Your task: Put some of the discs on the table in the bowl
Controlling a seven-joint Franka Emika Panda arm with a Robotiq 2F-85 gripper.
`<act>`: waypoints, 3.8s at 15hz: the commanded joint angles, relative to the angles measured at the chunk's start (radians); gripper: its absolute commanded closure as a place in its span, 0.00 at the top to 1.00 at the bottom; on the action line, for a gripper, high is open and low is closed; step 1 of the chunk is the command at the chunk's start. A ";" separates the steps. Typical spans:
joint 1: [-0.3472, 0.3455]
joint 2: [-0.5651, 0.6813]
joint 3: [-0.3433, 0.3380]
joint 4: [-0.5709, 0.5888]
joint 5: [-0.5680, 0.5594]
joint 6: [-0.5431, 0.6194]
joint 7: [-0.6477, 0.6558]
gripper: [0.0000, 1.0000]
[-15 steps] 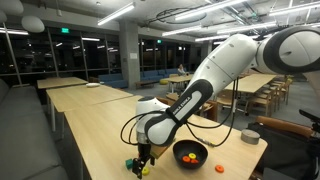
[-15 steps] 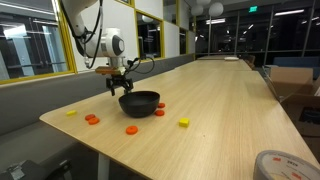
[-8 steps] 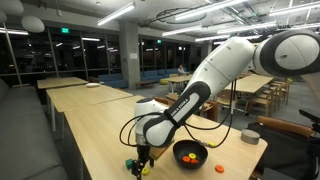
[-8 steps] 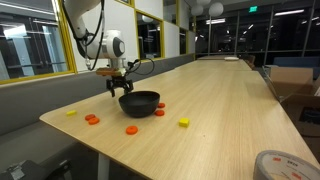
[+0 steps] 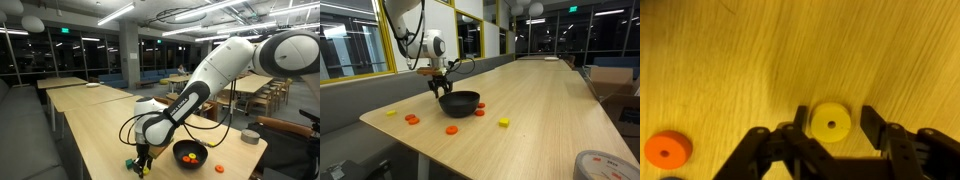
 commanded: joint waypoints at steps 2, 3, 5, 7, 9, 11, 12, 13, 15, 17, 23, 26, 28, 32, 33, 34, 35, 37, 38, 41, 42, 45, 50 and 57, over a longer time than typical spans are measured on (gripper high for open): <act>0.028 -0.004 -0.026 0.023 0.002 -0.012 -0.007 0.20; 0.032 -0.010 -0.030 0.022 -0.002 -0.012 -0.002 0.23; 0.059 -0.024 -0.061 0.016 -0.038 -0.028 0.034 0.24; 0.092 -0.052 -0.111 -0.003 -0.100 -0.029 0.085 0.24; 0.126 -0.087 -0.169 -0.025 -0.176 -0.041 0.158 0.24; 0.154 -0.131 -0.222 -0.051 -0.263 -0.081 0.249 0.24; 0.167 -0.157 -0.247 -0.068 -0.310 -0.112 0.302 0.24; 0.172 -0.172 -0.259 -0.076 -0.350 -0.144 0.343 0.24; 0.169 -0.218 -0.269 -0.108 -0.411 -0.243 0.436 0.24; 0.147 -0.263 -0.256 -0.146 -0.446 -0.338 0.520 0.24; 0.053 -0.357 -0.175 -0.252 -0.382 -0.494 0.564 0.24; -0.001 -0.396 -0.143 -0.305 -0.306 -0.469 0.526 0.24; -0.033 -0.416 -0.130 -0.334 -0.244 -0.447 0.505 0.50; -0.090 -0.495 -0.124 -0.433 -0.122 -0.382 0.466 0.91; -0.101 -0.526 -0.126 -0.470 -0.098 -0.362 0.466 0.98; -0.112 -0.556 -0.128 -0.506 -0.078 -0.342 0.468 1.00; -0.123 -0.601 -0.129 -0.553 -0.060 -0.323 0.474 1.00; -0.145 -0.682 -0.130 -0.643 -0.023 -0.294 0.485 1.00; -0.156 -0.727 -0.129 -0.690 0.000 -0.283 0.486 1.00; -0.181 -0.854 -0.121 -0.822 0.054 -0.241 0.477 1.00; -0.185 -0.892 -0.117 -0.864 0.072 -0.217 0.472 1.00; -0.193 -0.994 -0.097 -0.981 0.093 -0.121 0.452 1.00; -0.232 -0.922 -0.051 -0.943 0.058 0.021 0.457 1.00; -0.278 -0.881 -0.057 -0.942 0.088 -0.041 0.481 1.00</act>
